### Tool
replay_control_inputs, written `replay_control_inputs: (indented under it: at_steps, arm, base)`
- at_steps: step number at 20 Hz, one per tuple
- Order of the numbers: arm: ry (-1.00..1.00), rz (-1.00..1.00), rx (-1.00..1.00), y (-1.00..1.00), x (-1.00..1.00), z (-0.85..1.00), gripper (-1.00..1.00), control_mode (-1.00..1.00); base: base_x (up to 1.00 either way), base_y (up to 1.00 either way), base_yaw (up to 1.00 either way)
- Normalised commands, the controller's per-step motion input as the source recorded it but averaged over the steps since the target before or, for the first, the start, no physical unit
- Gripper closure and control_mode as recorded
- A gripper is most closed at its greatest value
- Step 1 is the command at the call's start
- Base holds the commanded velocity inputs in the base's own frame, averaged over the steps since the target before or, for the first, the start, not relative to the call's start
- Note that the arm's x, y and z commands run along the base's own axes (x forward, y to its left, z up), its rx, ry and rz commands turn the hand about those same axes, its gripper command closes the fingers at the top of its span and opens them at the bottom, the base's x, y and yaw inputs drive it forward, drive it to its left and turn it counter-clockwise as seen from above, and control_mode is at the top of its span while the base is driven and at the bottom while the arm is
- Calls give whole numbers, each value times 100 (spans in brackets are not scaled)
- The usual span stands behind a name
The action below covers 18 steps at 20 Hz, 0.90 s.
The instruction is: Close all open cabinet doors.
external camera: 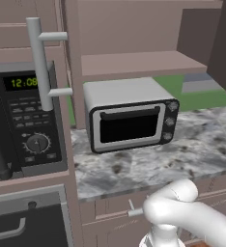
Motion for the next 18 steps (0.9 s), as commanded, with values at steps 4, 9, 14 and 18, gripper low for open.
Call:
replay_control_inputs:
  at_steps: [4,9,14,18]
  arm:
    - [0,-20,0,64,0,0,-100,-100]
    - [0,-19,0,63,0,0,-100,-100]
    - [0,-5,0,48,36,0,-100,-100]
    - [0,0,0,40,39,0,-100,-100]
  base:
    - [0,0,0]
    - [0,0,0]
    - [0,0,0]
    - [0,0,0]
